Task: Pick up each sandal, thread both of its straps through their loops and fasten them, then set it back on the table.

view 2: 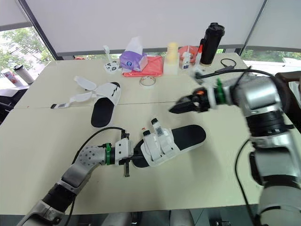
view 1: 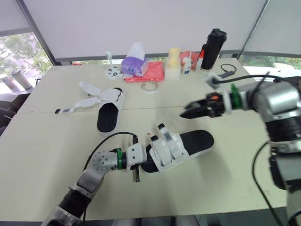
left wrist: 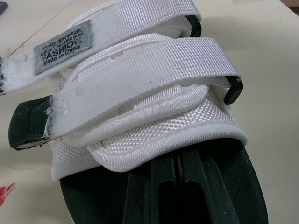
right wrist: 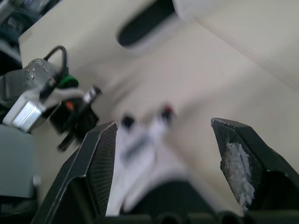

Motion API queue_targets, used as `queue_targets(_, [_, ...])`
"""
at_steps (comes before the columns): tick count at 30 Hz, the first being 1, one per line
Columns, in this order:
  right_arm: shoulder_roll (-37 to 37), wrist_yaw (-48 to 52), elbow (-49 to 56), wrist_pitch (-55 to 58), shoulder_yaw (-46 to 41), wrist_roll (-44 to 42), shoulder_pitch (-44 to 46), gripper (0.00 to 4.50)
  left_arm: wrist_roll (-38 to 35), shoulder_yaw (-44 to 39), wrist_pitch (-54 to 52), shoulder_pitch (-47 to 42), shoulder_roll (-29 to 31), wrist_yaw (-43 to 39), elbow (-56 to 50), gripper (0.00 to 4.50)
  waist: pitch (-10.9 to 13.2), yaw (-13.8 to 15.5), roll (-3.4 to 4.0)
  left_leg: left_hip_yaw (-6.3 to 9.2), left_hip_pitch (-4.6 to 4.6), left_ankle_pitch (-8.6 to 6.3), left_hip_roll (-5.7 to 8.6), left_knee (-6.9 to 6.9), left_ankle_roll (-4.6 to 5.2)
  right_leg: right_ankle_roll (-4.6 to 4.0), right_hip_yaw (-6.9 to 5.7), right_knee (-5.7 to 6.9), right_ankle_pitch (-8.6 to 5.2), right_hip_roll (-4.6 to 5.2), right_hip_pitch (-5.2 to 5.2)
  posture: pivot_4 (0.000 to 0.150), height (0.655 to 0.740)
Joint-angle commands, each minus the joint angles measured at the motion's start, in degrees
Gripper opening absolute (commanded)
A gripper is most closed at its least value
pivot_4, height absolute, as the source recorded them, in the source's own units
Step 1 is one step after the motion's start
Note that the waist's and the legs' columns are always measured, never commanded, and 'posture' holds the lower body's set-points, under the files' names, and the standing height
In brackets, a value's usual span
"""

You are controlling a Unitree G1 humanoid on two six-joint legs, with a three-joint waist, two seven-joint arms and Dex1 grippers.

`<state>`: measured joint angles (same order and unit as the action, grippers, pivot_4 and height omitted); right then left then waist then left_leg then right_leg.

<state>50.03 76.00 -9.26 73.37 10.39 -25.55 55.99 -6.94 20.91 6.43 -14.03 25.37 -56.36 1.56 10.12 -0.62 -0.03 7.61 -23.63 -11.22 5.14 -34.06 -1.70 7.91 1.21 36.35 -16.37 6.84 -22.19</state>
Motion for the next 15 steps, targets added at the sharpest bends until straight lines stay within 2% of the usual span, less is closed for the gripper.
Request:
queue_targets(1, [2.51, 1.27, 3.49, 3.90, 2.13, -3.14, -2.22, 3.42, 2.57, 2.45, -1.46, 1.76, 0.38, -1.01, 3.95, 0.00, -0.05, -0.12, 0.09, -0.07, -0.02, -0.01, 0.00, 0.00, 0.01, 0.03, 0.04, -0.01, 0.02, 0.02, 0.09, 0.150, 0.7400])
queue_targets(7, [2.52, 0.40, 3.22, 7.85, 4.28, -6.79, -6.90, 3.42, 2.67, 2.53, -0.86, 1.00, -0.13, -1.47, 5.02, 0.00, -0.06, 0.16, 0.09, -0.09, -0.23, 0.00, 0.01, -0.13, 0.01, 0.09, 0.04, -0.02, 0.05, 0.02, -0.01, 0.150, 0.7400])
queue_targets(15, [-3.26, -2.07, -2.23, 10.57, 4.00, -9.43, -5.47, 3.42, 2.69, 2.27, -0.71, 1.07, 0.04, -1.65, 4.82, 0.00, -0.06, 0.12, 0.08, -0.04, -0.35, 0.01, 0.03, -0.19, 0.02, 0.13, 0.00, -0.02, 0.08, 0.00, -0.08, 0.150, 0.7400])
